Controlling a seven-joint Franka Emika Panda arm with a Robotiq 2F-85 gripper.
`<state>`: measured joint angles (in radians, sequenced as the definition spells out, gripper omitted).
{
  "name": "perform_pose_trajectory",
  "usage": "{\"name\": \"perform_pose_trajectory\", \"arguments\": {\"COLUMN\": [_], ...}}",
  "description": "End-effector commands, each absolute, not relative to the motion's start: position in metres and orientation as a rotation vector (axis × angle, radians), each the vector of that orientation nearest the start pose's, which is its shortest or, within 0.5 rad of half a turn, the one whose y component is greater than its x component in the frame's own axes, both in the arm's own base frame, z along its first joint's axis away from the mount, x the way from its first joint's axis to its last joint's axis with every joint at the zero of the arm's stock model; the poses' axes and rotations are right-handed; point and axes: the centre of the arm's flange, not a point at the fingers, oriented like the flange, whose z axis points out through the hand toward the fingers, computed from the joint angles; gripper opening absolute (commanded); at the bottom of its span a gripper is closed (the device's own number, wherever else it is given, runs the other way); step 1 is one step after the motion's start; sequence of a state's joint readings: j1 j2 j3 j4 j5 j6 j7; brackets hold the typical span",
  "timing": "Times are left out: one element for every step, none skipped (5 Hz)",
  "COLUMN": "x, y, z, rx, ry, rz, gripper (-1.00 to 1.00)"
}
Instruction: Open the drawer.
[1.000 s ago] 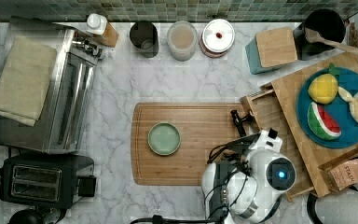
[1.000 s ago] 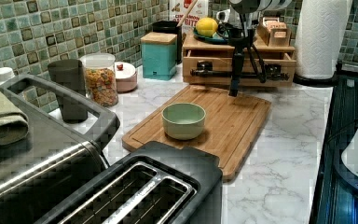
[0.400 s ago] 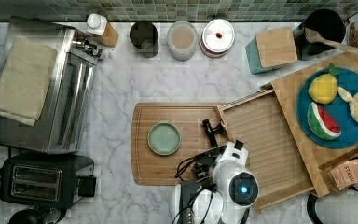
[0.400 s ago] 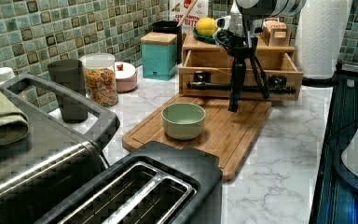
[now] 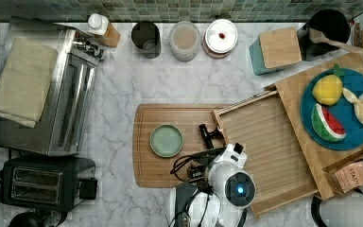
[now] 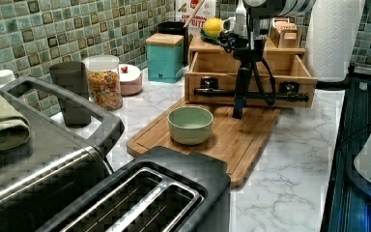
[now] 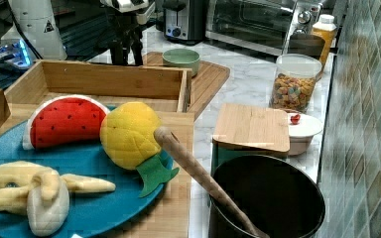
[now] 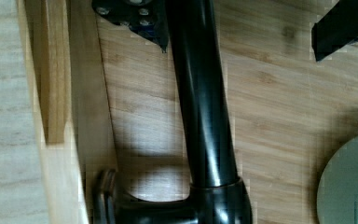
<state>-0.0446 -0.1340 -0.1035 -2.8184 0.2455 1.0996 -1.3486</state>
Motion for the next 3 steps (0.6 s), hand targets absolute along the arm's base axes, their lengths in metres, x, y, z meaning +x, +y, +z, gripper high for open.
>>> {"name": "perform_pose_trajectory", "arguments": {"x": [0.3340, 0.3338, 0.3340], "y": [0.0440, 0.0439, 0.0440], "z": [0.2494, 0.2492, 0.2494], "rx": [-2.943, -2.943, -2.943], "ry": [-0.523, -0.523, -0.523], "rz": [-0.025, -0.024, -0.025], "gripper": [1.00, 1.00, 1.00]}}
